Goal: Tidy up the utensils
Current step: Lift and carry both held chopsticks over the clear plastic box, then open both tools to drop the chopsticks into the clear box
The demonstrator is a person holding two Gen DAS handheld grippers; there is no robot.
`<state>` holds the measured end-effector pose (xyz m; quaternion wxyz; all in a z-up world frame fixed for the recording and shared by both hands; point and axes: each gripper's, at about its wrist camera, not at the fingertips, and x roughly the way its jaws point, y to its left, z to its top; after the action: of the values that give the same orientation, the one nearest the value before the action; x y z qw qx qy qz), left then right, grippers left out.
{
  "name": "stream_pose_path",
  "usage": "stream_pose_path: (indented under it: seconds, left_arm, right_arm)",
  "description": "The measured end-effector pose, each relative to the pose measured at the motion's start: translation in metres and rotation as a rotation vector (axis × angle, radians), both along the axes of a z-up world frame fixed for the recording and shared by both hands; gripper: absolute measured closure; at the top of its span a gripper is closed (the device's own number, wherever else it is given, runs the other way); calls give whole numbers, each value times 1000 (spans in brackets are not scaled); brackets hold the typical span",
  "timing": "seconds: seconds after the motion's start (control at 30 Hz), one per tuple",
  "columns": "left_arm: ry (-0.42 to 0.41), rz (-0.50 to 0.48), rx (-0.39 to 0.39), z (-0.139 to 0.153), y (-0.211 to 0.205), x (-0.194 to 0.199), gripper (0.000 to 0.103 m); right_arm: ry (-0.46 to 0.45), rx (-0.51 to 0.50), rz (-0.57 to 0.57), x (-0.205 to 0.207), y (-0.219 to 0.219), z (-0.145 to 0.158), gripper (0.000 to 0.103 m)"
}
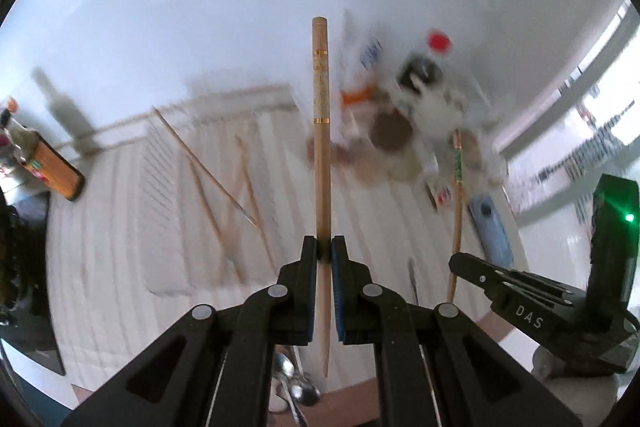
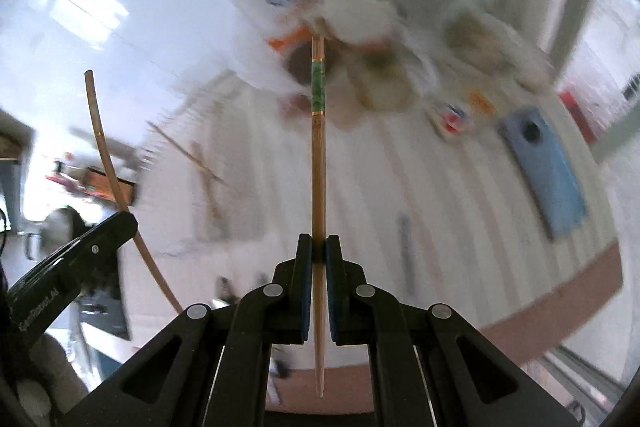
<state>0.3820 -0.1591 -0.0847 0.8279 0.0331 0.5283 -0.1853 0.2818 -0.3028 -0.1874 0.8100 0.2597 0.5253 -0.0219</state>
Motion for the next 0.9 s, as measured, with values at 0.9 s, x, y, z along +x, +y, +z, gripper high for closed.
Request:
stream_pose_path:
  seconds: [0.9]
  left_arm:
    - [319, 328, 72, -83, 118, 121, 93]
  right_arm:
    - [141, -54, 275, 195, 133, -66, 81]
